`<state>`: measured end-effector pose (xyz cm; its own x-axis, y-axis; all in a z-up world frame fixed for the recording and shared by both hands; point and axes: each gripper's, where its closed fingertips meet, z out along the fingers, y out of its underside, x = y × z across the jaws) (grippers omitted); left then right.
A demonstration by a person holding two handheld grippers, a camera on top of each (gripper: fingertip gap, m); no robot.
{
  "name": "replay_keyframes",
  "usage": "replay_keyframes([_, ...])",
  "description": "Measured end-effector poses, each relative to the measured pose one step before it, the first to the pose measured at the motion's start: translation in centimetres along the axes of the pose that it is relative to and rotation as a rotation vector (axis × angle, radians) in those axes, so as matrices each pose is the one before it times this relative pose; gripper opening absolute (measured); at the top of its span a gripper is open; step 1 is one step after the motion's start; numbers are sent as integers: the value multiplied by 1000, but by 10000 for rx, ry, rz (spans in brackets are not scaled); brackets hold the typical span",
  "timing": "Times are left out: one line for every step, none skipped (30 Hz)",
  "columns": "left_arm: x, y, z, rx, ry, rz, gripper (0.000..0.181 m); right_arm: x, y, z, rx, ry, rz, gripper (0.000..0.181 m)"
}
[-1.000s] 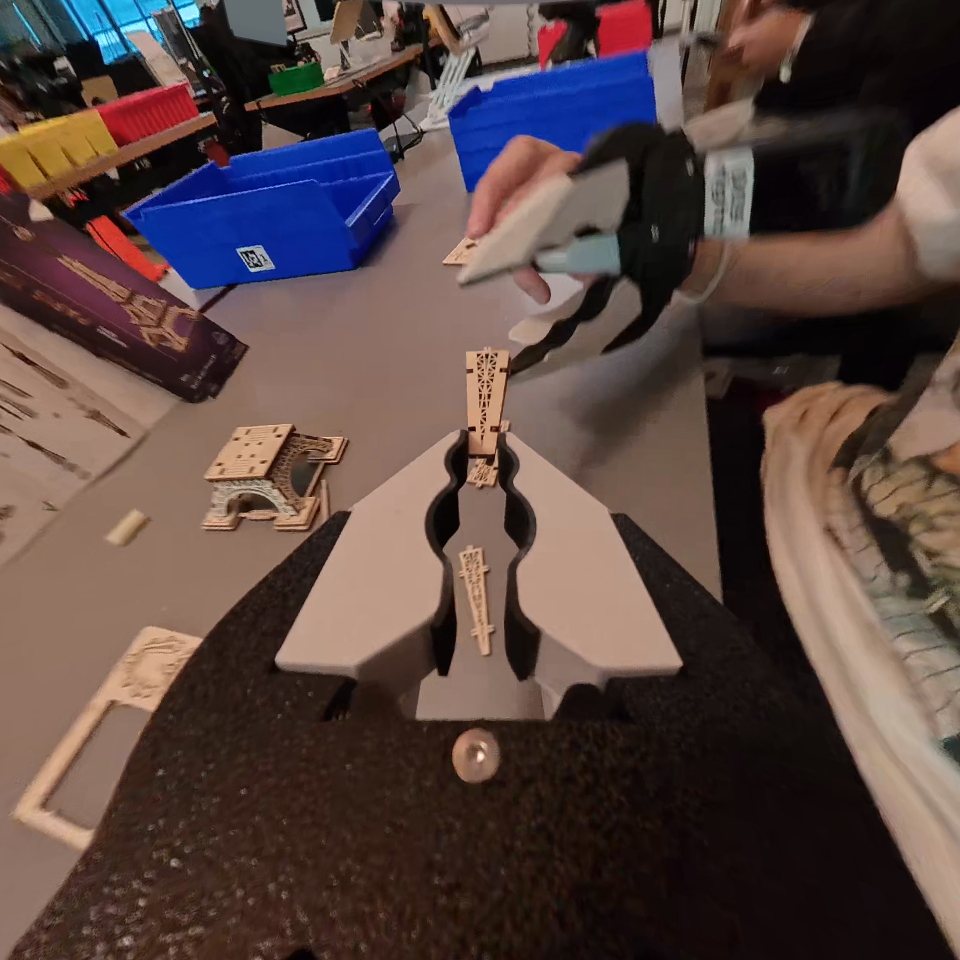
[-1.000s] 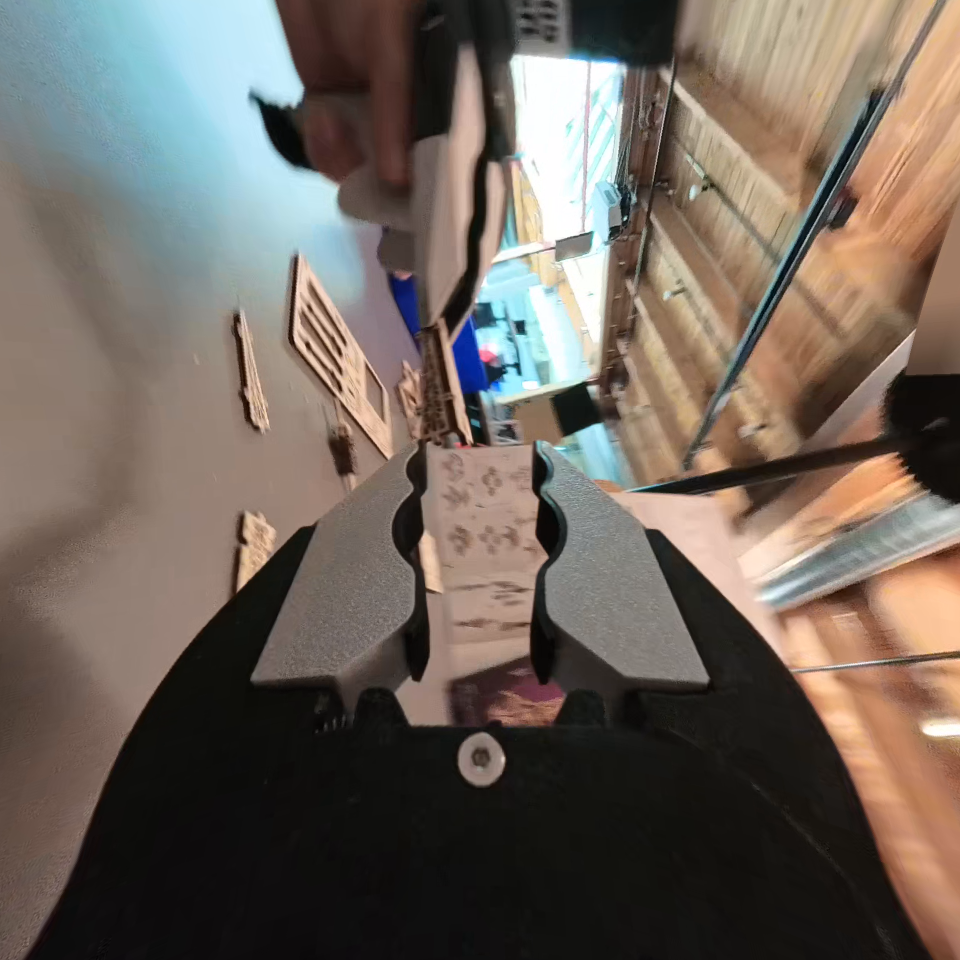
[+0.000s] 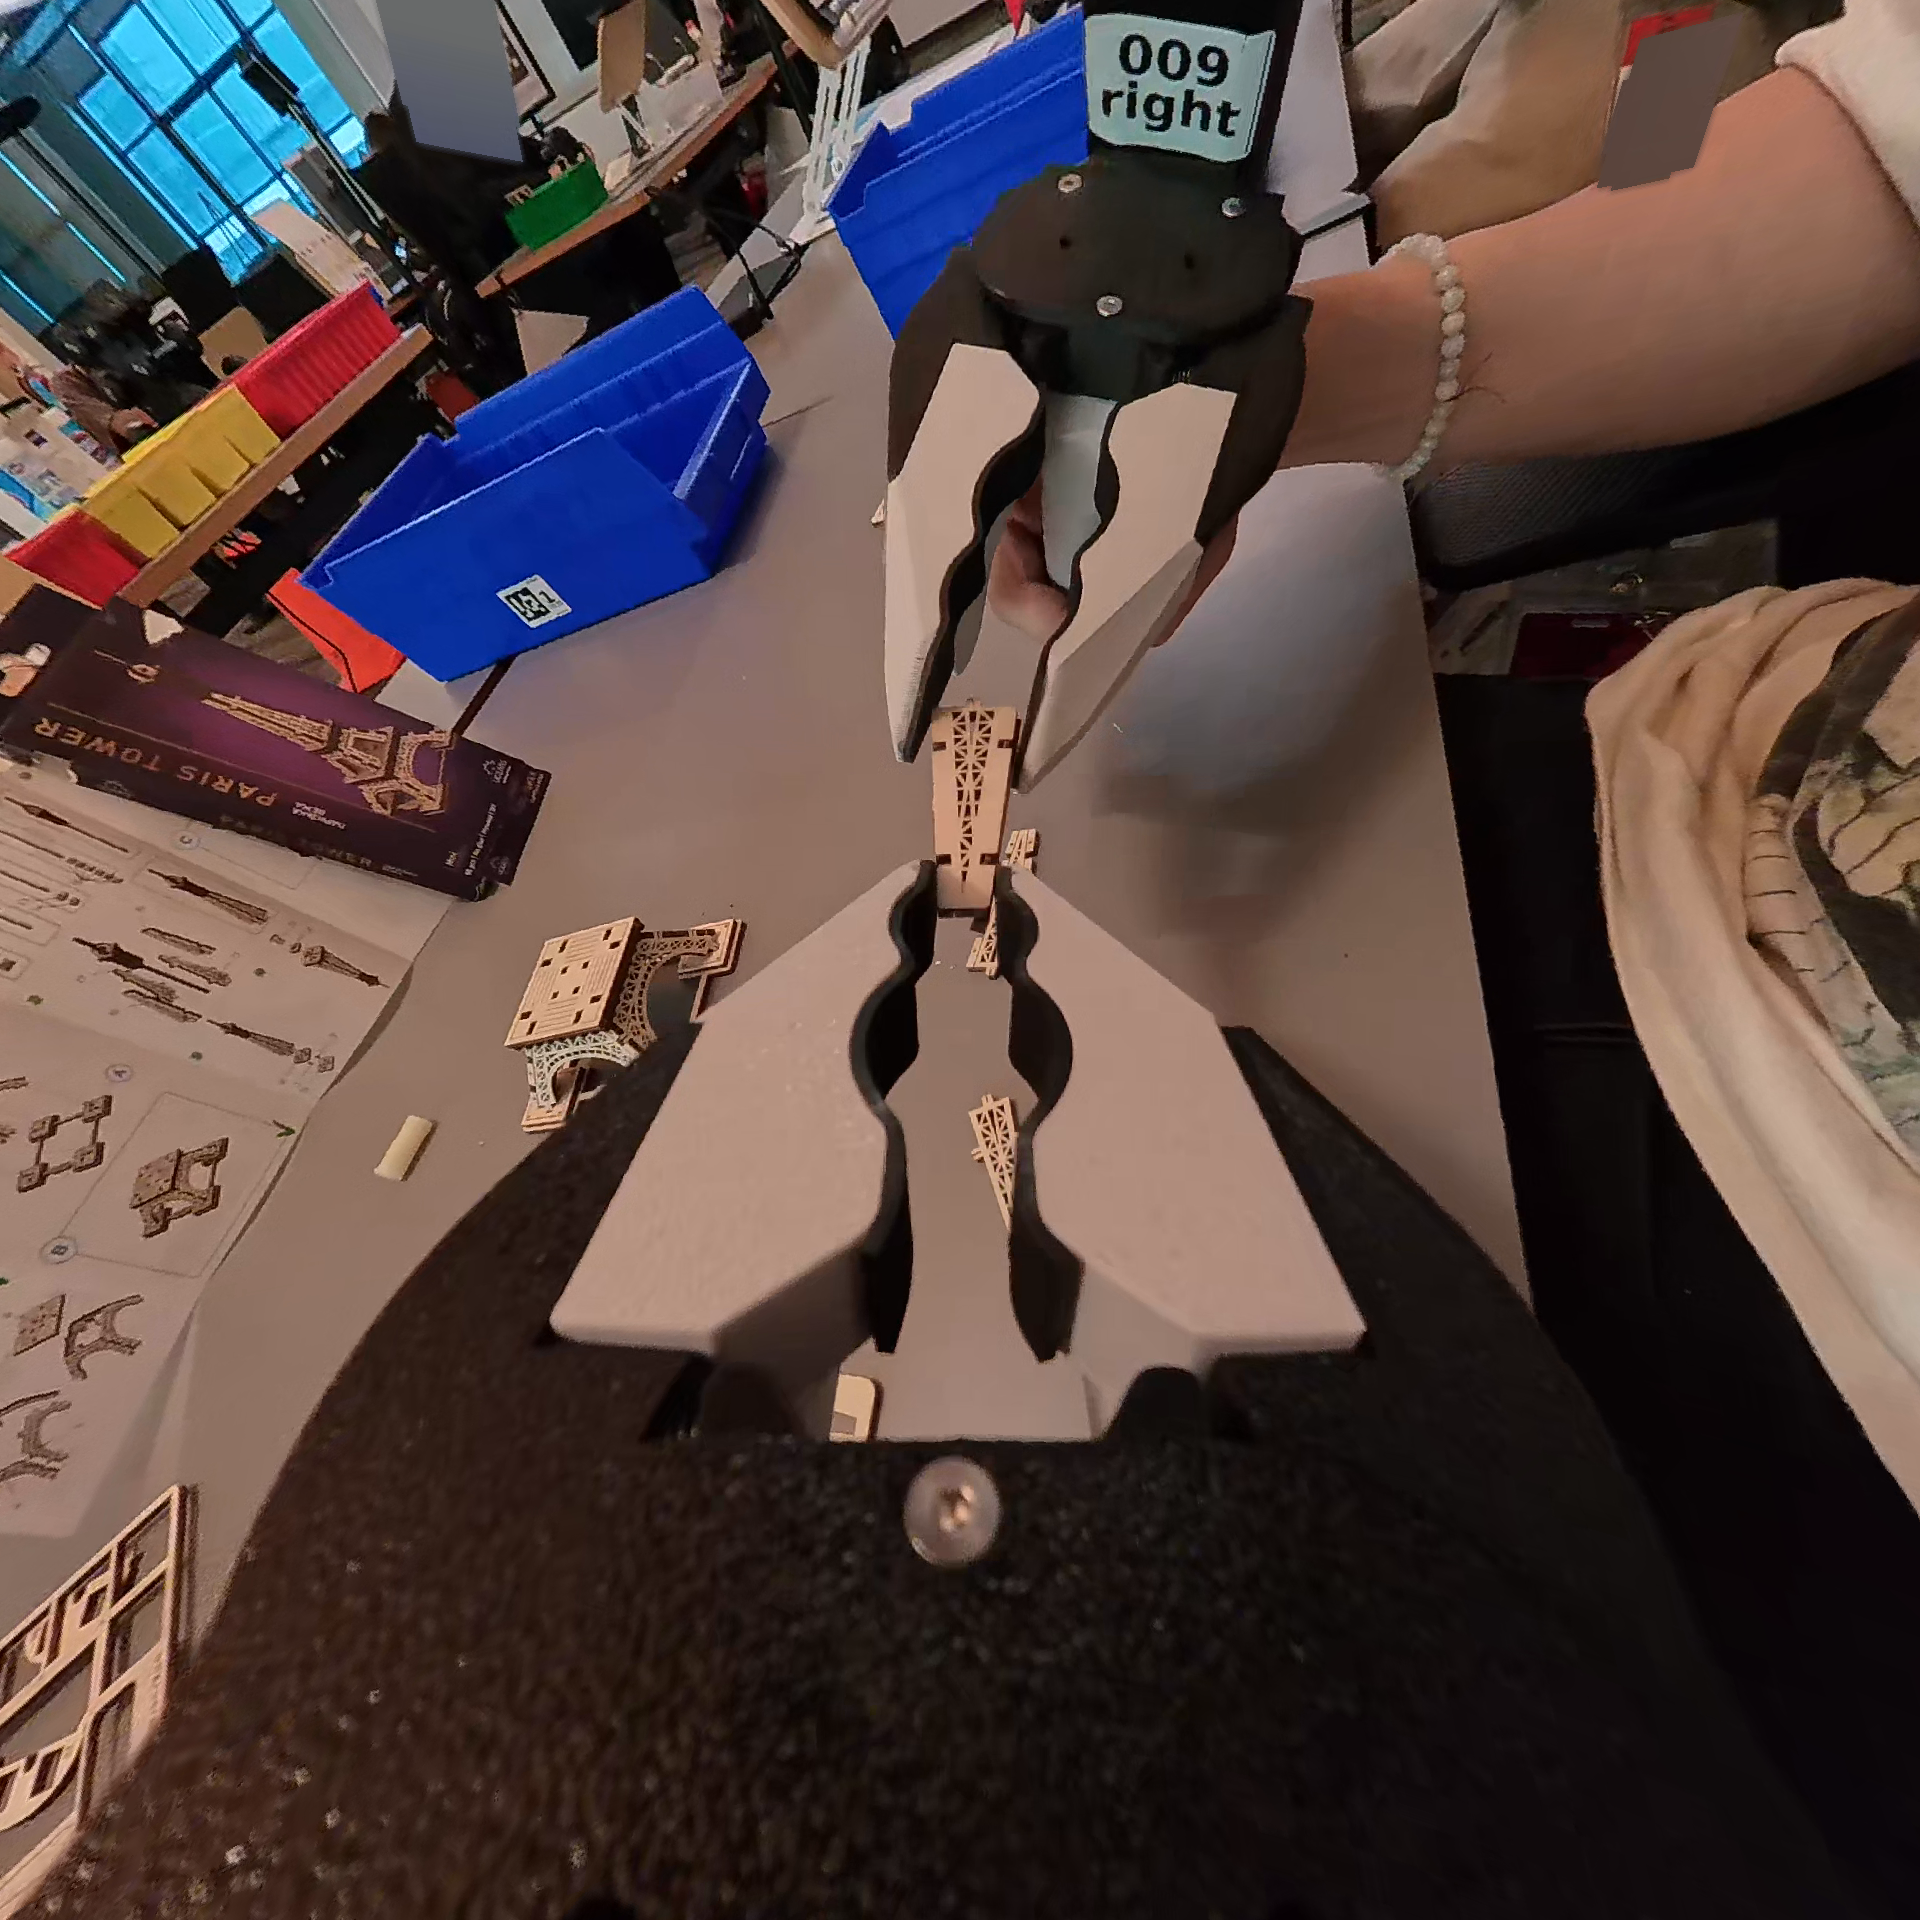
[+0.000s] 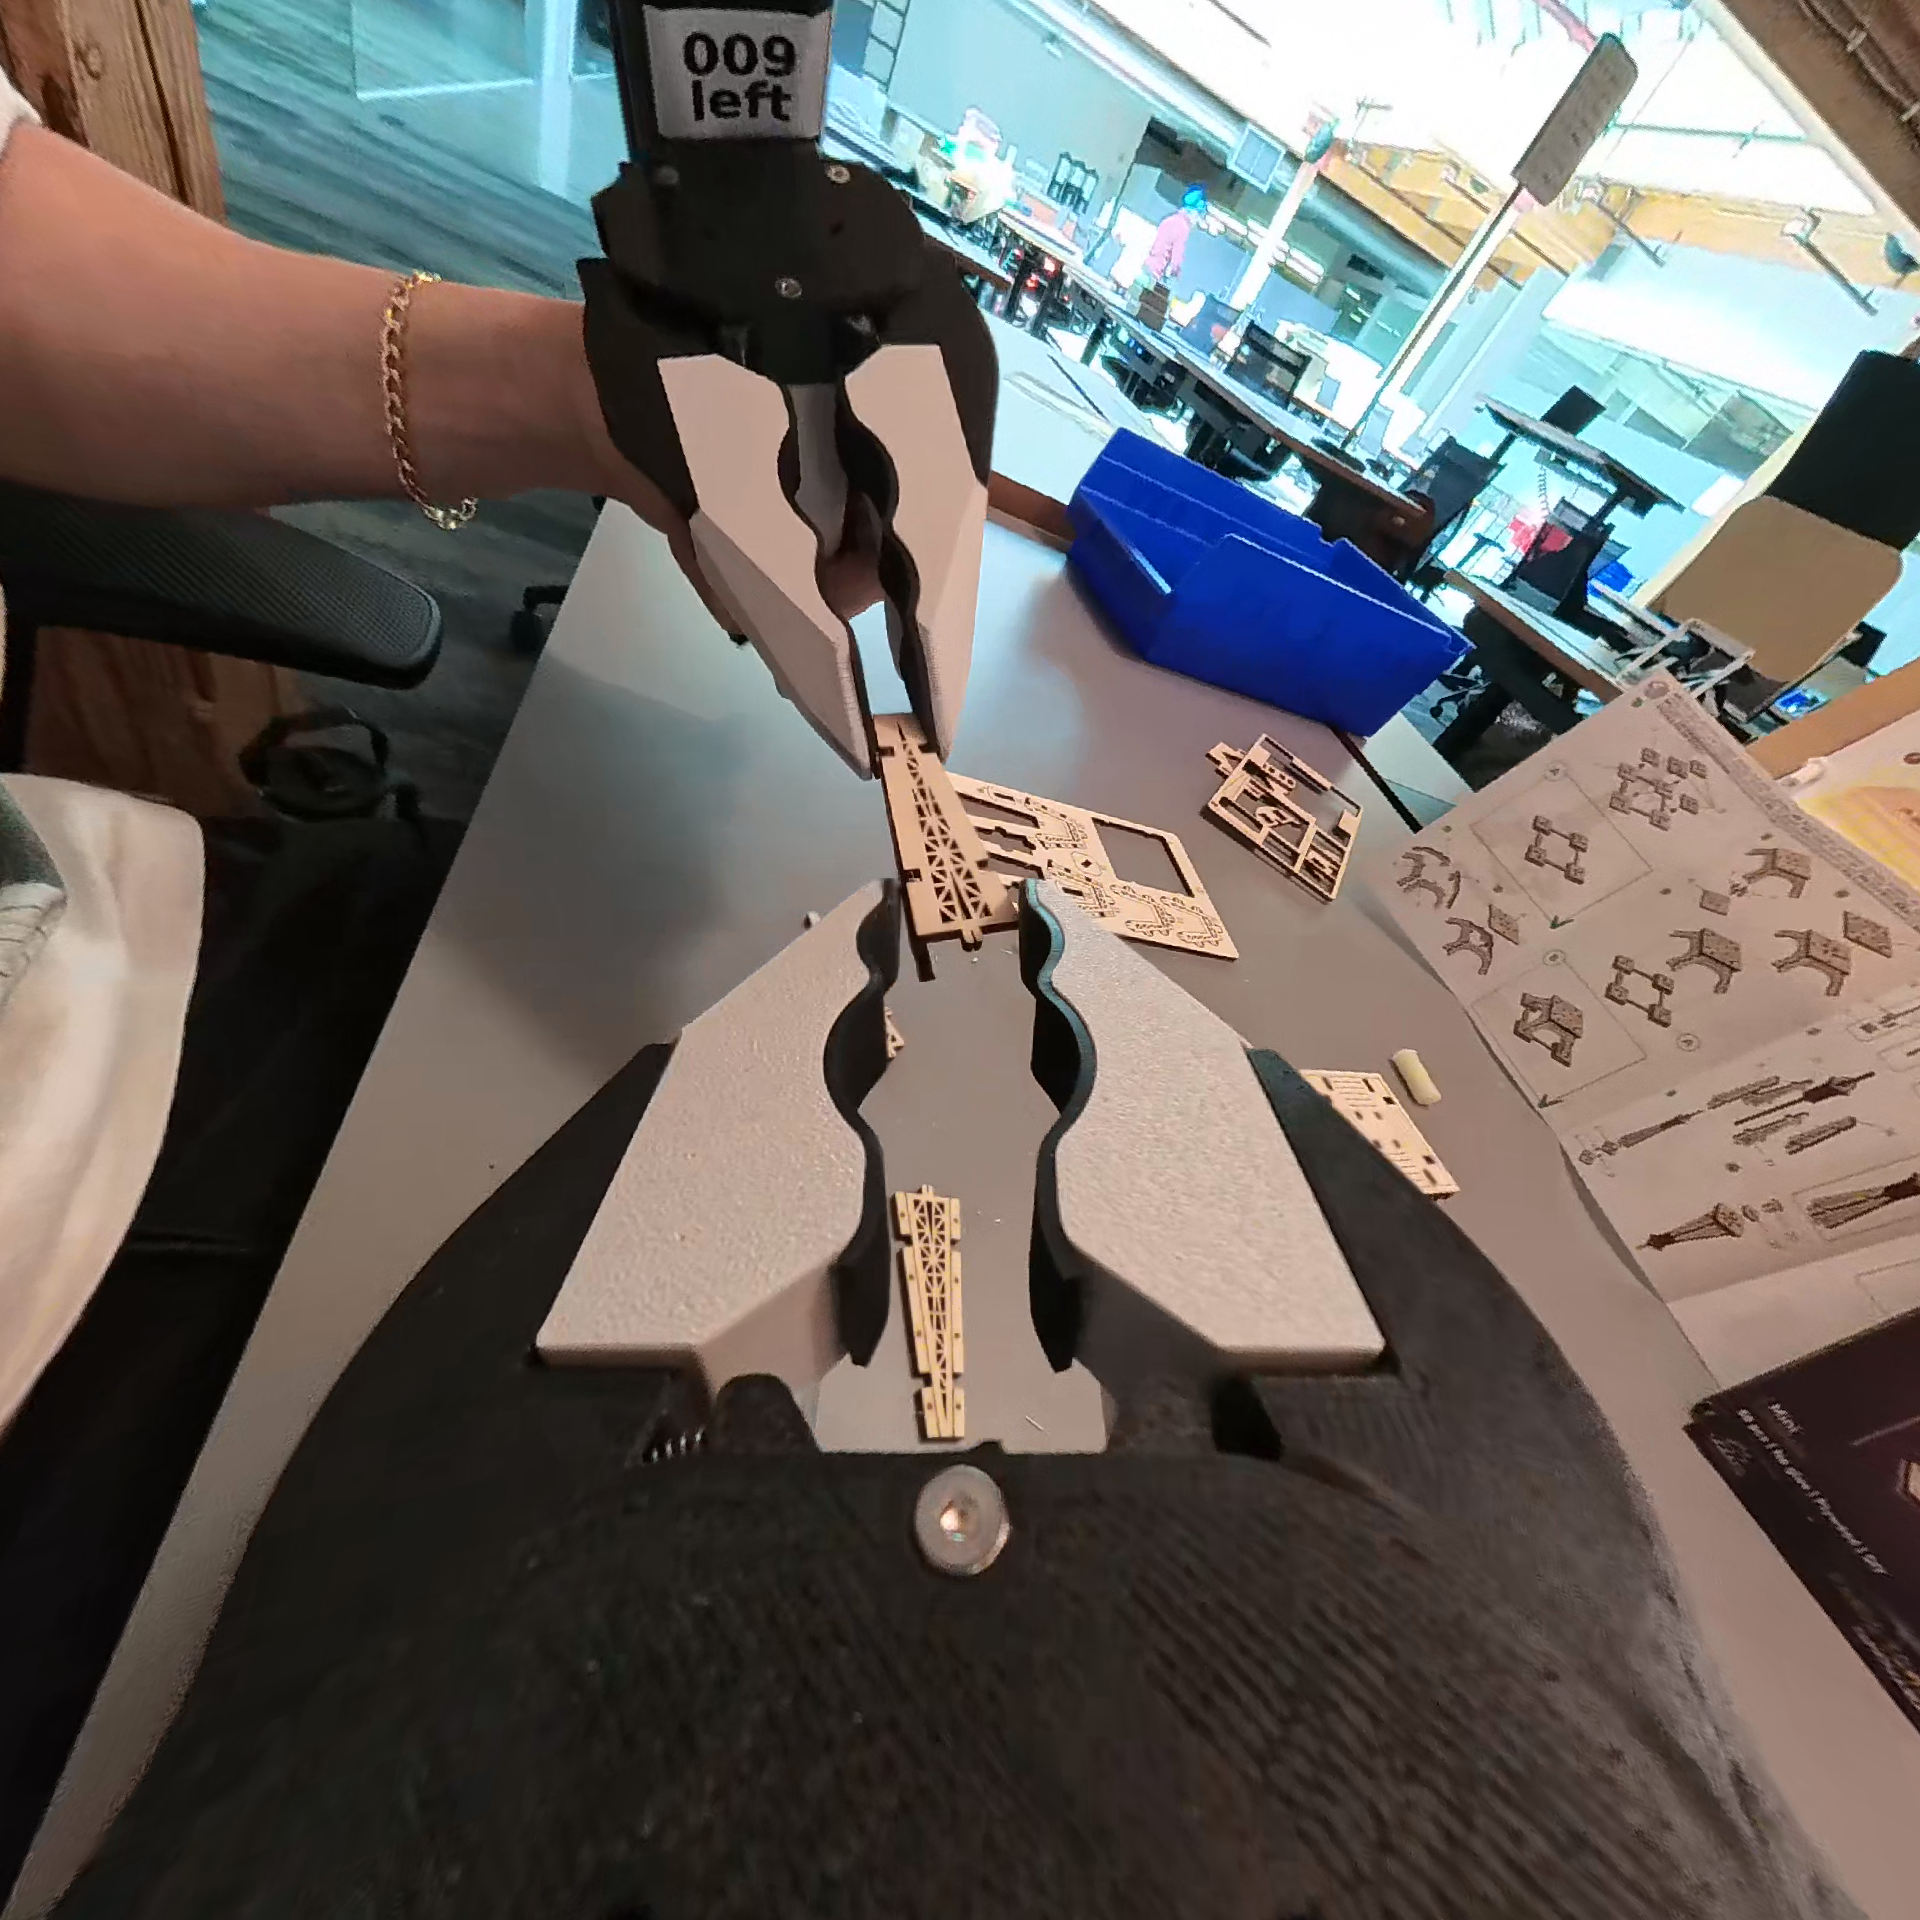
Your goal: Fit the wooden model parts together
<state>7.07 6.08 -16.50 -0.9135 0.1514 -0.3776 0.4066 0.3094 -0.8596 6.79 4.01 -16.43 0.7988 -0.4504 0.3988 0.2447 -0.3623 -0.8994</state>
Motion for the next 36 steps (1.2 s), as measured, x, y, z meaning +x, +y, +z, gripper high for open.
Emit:
replay_keyframes([32, 15, 32, 17, 47, -68, 9, -19, -54, -45, 9, -19, -33, 20])
replay_keyframes([58, -7, 19, 39, 58, -78, 9, -50, 36, -22, -33, -79, 59, 20])
replay_keyframes([42, 23, 30, 16, 54, -95, 9, -39, 47, -22, -8, -74, 50, 20])
replay_keyframes([30, 38, 31, 5, 49, -106, 9, -14, -35, -21, 68, -17, 25, 20])
replay_keyframes([27, 6, 2, 37, 58, -102, 9, -21, -22, -16, 66, -16, 43, 20])
replay_keyframes([37, 13, -2, 33, 71, -106, 9, -40, 27, 5, 29, -46, 75, 20])
replay_keyframes([24, 49, 6, 10, 76, -138, 9, -20, -42, 0, 62, -34, 53, 20])
replay_keyframes([8, 7, -15, 49, 63, -131, 9, -7, -21, 10, 37, -10, 10, 20])
replay_keyframes([26, 26, -6, 37, 67, -103, 9, -22, 46, 28, -10, -33, 25, 20])
replay_keyframes([44, 89, 0, -11, 83, -103, 9, -65, 5, 27, 12, -76, 70, 20])
replay_keyframes([-3, 66, 10, 5, 49, -106, 9, -18, 13, 22, 19, -38, 65, 20])
replay_keyframes([20, 78, 17, -5, 57, -94, 9, -11, 23, 18, 9, -25, 28, 20])
replay_keyframes([32, 122, 16, -39, 64, -74, 9, -54, 63, 31, -23, -56, 33, 20])
replay_keyframes([-18, 74, 30, -20, 18, -46, 9, -14, 48, 20, -17, -16, 20, 20])
replay_keyframes([-24, 71, 7, -20, 12, -47, 9, 22, 47, 27, -33, 7, 25, 20])
replay_keyframes([-19, 98, 2, -38, 27, -53, 9, -15, 106, 67, -74, -28, 67, 19])
replay_keyframes([-58, 57, -1, -13, -2, -39, 9, 19, 99, 57, -55, -2, 49, 19])
replay_keyframes([-46, 38, -8, -2, 14, -40, 9, 19, 65, 56, -45, 9, 34, 19])
replay_keyframes([13, 51, 1, -11, 39, -48, 9, -41, 104, 40, -78, -53, 58, 19])
replay_keyframes([-20, 48, 25, -9, 7, -54, 9, 0, 43, 13, -47, -24, 38, 19])
replay_keyframes([-33, 48, 32, -17, 4, -75, 9, 30, 66, 18, -51, -9, 63, 19])
replay_keyframes([-19, 68, 47, -11, 8, -93, 10, 19, 60, 14, -31, -58, 207, 18])
replay_keyframes([-129, -65, 4, 85, -68, -103, 10, 126, 18, 32, 30, -13, 352, 19])
replay_keyframes([-363, -235, -66, 205, -252, -30, 11, 368, -77, 53, 122, 127, 552, 19])
replay_keyframes([-452, -381, -151, 277, -351, 103, 12, 298, 5, 120, 99, 38, 839, 19])
replay_keyframes([-331, -453, -214, 269, -311, 212, 13, 98, 340, 182, -91, -191, 1055, 19])
replay_keyframes([-300, -347, -168, 104, -352, 330, 16, 490, 394, 139, -82, 42, 1091, 19])
replay_keyframes([-1, -154, -44, -111, -263, 588, 19, 558, 233, 46, 48, 91, 1079, 19])
replay_keyframes([58, 138, 111, -371, -361, 891, 26, -166, 167, -2, 48, -403, 1084, 19])
replay_keyframes([110, 337, 239, -556, -417, 1120, 35, -216, 130, 0, -8, -411, 1050, 19])
replay_keyframes([56, 362, 267, -603, -443, 1155, 42, 43, -138, -29, 157, -145, 648, 19])
replay_keyframes([89, 176, 243, -463, -347, 995, 42, -4, -169, -56, 182, -64, 279, 19])
replay_keyframes([477, -118, 193, -214, -18, 770, 37, 66, 157, -13, -81, -1, 234, 19])
replay_keyframes([436, -304, 182, -27, 34, 450, 36, 184, 180, 16, -130, 81, 269, 19])
replay_keyframes([98, -272, 208, 1, -119, 229, 37, 32, 105, 8, -56, -7, 307, 19])
replay_keyframes([113, -48, 244, -86, -97, 276, 39, -199, 199, 40, -103, -165, 309, 19])
